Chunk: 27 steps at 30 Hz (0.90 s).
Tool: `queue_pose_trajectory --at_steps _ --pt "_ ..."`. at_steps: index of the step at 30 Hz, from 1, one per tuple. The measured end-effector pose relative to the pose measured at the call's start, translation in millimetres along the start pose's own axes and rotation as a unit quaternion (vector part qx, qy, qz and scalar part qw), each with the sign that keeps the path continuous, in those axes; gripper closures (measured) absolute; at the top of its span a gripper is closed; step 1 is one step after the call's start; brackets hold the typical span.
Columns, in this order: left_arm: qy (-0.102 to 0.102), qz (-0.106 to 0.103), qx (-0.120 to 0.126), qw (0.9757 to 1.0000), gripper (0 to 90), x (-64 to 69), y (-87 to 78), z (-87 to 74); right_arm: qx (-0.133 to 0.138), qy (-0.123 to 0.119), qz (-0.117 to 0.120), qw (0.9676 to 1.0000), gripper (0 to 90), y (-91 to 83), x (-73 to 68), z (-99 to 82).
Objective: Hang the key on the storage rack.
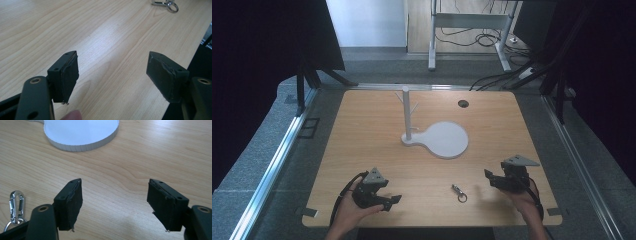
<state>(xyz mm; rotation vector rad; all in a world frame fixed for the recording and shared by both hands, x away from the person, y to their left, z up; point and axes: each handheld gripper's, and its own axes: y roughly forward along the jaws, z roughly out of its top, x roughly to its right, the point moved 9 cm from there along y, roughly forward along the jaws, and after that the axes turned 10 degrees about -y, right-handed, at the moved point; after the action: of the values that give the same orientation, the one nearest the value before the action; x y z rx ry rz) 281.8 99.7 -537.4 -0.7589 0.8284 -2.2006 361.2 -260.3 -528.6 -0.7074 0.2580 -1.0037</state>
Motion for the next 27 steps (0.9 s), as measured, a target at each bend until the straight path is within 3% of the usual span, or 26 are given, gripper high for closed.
queue_pose_trajectory --at_steps 6,14,27 --pt "0.006 -0.001 0.007 1.0000 26.2 0.7 -4.9 2.1 -0.011 -0.004 0.011 0.9999 35.2 1.2 -4.7 -2.2" --pt "0.014 -0.001 0.003 0.9999 26.2 2.3 -5.0 1.3 0.000 -0.005 0.008 1.0000 36.9 -8.2 0.8 1.6" --pt "0.004 -0.002 0.012 0.9999 24.9 -2.0 -4.3 2.1 0.001 -0.006 0.027 0.9996 39.5 -11.0 3.4 1.8"
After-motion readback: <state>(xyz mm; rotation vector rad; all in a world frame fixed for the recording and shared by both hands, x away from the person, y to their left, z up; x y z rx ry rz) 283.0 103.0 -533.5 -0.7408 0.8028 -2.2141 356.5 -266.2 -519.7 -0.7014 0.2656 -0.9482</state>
